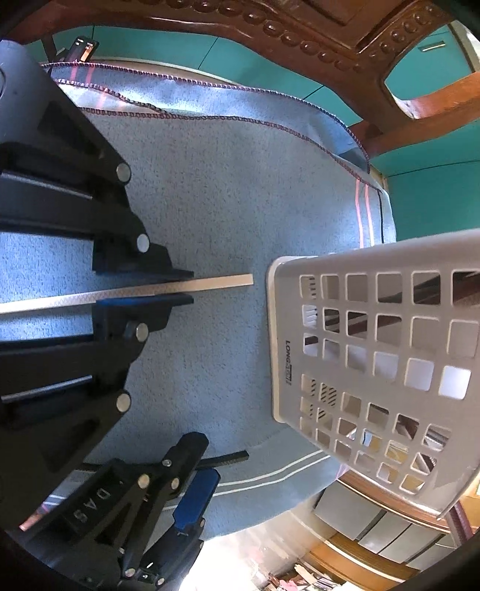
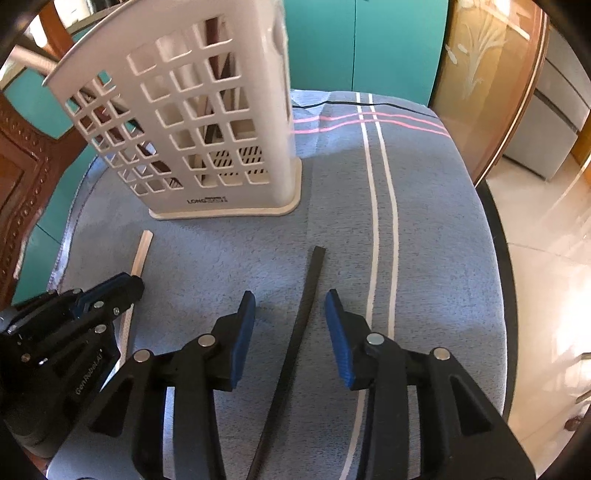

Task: Organize utensils
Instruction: 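Close the left gripper on a white chopstick while the right straddles a dark one, then grasp the dark chopstick with the right gripper and lift both chopsticks over the holder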

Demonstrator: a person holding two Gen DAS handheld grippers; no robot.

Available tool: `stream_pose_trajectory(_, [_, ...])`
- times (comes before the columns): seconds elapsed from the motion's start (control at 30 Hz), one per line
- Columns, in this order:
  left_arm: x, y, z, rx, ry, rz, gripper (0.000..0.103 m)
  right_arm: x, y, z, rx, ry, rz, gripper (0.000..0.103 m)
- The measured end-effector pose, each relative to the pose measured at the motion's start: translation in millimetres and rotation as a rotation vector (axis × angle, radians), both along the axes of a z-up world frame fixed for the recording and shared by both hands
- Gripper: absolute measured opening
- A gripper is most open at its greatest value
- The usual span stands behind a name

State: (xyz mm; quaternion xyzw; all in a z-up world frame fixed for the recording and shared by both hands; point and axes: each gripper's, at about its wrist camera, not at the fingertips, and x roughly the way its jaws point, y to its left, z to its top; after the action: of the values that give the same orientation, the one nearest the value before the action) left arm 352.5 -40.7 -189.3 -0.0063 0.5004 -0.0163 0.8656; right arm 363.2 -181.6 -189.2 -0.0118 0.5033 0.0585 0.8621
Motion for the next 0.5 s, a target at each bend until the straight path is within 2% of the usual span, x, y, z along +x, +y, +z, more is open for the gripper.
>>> stream_pose_trajectory(0.3, [-6, -11, -1, 0.038, -0.010, -0.008, 0.011, -4, 13, -2, -0.041, -0.011, 0.009, 0.039])
stream_pose_trajectory(0.5, [-7, -11, 0, 0.061, -0.013, 0.002, 0.023, -7, 13, -4, -0.077, -0.026, 0.023, 0.039])
